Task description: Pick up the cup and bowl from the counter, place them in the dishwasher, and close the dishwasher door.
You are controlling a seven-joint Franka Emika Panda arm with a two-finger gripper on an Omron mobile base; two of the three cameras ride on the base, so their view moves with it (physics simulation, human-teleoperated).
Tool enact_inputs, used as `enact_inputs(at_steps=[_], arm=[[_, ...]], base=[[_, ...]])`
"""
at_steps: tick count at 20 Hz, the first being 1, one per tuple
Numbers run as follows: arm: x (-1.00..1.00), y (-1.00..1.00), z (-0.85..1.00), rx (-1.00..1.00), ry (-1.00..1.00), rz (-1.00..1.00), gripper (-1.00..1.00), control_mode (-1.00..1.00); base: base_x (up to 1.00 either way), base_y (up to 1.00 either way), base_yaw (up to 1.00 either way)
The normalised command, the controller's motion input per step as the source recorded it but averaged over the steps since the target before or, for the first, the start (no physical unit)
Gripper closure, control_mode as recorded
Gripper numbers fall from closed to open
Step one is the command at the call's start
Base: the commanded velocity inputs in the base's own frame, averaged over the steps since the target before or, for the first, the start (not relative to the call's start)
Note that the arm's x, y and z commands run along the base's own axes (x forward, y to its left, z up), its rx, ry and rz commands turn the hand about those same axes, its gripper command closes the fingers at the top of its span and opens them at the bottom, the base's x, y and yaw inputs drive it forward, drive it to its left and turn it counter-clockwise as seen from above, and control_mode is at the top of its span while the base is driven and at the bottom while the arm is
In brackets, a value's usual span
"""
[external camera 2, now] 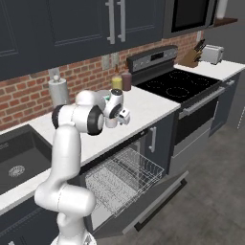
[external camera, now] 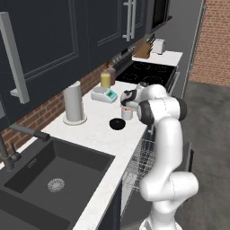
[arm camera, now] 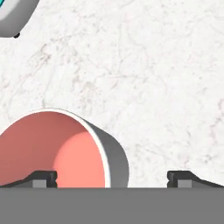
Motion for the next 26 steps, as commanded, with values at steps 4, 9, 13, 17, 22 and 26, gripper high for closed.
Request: enact_inputs(at_steps=[4,9,13,17,22,26], arm=[[0.22,0.00,-0.12,0.03,0.00,0.00,-1.00,-1.00],[0.04,0.00,-0.15,0.02,0.00,0.00,1.00,-1.00],[-0.16,0.00,-0.09,0.00,0.00,0.00,1.00,-1.00],[-0.45,-0.03,-0.07,0.00,0.00,0.00,1.00,-1.00],[-0.55,-0.04,-0.09,0.00,0.00,0.00,1.00,-1.00],[-0.61,-0.11,-0.03,0.00,0.00,0.00,1.00,-1.00]], base=[[0.00,0.00,0.00],[0.00,0.00,0.00],[0.00,0.00,0.00],[0.00,0.00,0.00],[0.00,0.00,0.00],[0.00,0.00,0.00]])
